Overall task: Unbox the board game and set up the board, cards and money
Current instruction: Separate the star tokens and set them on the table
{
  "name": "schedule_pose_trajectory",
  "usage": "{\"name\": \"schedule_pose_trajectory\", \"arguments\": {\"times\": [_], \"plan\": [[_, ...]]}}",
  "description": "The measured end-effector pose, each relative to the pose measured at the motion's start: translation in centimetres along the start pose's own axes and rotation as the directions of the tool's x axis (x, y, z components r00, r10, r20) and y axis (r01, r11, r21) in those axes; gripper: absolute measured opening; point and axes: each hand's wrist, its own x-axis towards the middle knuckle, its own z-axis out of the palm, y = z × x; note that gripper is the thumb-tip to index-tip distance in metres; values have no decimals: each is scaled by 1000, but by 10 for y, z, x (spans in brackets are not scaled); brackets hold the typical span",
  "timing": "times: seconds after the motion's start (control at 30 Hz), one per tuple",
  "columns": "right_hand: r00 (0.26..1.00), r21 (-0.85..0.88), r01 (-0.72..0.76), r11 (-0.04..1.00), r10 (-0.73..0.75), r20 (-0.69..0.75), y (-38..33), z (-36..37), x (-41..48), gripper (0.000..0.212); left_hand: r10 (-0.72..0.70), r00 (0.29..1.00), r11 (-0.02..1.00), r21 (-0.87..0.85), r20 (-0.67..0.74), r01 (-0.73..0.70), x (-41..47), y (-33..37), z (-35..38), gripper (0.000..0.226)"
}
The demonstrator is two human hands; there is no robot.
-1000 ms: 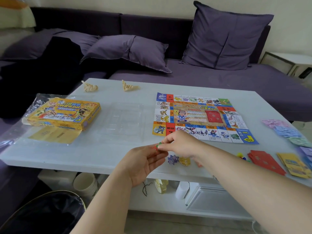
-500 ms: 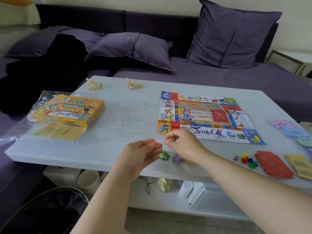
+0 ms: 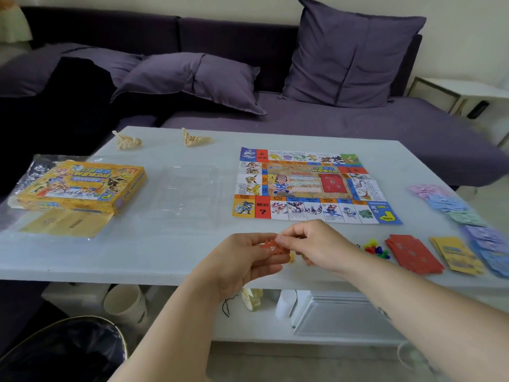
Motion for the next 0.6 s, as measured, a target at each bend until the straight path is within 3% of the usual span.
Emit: {"name": "schedule_pose_trajectory", "arguments": {"times": [0.23, 0.37, 0.6], "plan": [[999, 67, -6, 998, 9, -46, 13, -12, -11, 10, 29, 999, 993, 118, -15, -27, 9, -1, 28, 30], [993, 121, 28, 992, -14, -121, 14, -28, -10, 9, 52, 998, 998, -20, -23, -52, 14, 9, 38, 44], [986, 27, 76, 997, -71, -149, 11, -35, -3, 15, 98, 995, 994, 43, -17, -97, 22, 15, 52, 53]]}}
